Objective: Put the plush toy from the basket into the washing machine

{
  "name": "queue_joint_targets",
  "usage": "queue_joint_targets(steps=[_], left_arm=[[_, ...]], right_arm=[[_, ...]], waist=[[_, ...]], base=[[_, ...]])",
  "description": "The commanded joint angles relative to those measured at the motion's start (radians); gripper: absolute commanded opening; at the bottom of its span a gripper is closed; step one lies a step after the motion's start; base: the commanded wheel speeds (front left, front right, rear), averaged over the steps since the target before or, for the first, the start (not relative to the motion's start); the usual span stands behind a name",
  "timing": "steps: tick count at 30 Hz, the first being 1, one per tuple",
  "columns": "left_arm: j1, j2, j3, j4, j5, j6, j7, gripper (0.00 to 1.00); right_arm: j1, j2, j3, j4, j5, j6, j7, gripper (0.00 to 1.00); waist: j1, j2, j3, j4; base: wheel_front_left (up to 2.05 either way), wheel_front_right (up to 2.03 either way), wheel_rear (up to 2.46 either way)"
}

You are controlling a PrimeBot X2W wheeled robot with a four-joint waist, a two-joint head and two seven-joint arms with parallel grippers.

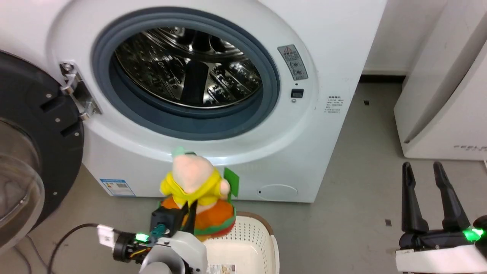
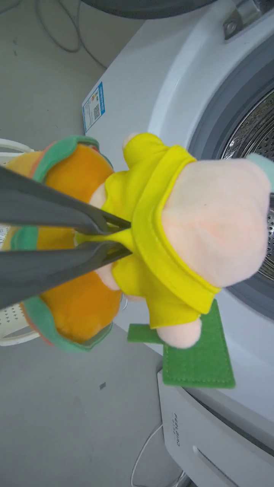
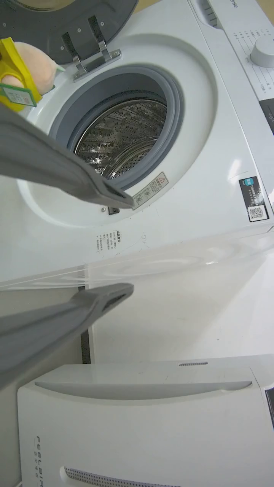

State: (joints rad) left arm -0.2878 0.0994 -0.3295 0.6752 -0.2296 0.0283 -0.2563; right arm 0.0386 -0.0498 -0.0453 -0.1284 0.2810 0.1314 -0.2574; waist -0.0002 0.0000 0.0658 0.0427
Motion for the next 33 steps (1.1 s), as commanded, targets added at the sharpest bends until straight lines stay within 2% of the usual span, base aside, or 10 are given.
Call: queue_joint_targets(steps=[1,6,11,22,33], left_arm=[[0.024,0.005,0.019,-0.047,0.012,0.012,-0.005,0.00],[0.065,0.008,0.085,-0.168,0.033,0.035,-0.005,0.00],[0.056,0.005,0.136,-0.198,0.049,0.037,-0.005,0.00],[-0.123,0.013,0.228,-0.121,0.074,0.021,-0.005,0.00],[-0.392,0.097,0.312,-0.012,0.092,-0.013,-0.005,0.00]], right_arm=[[0.016,0.000,0.000,0.005,-0.004,-0.001,-0.004,1.00],[0.028,0.000,-0.001,0.007,-0.007,-0.001,-0.004,1.00],[0.024,0.000,0.001,0.006,-0.008,-0.001,-0.004,1.00],[-0.059,0.000,0.023,-0.003,-0.002,-0.001,-0.004,1.00],[-0.165,0.000,0.046,-0.014,0.020,-0.001,-0.004,1.00]], waist=[[0.0002,0.0000,-0.014,0.006],[0.0002,0.0000,-0.028,0.006],[0.0002,0.0000,-0.017,-0.002],[0.0002,0.0000,0.109,-0.076],[0.0002,0.0000,0.296,-0.187]], base=[[0.00,0.00,0.00],[0.00,0.00,0.00],[0.00,0.00,0.00],[0.00,0.00,0.00],[0.00,0.00,0.00]])
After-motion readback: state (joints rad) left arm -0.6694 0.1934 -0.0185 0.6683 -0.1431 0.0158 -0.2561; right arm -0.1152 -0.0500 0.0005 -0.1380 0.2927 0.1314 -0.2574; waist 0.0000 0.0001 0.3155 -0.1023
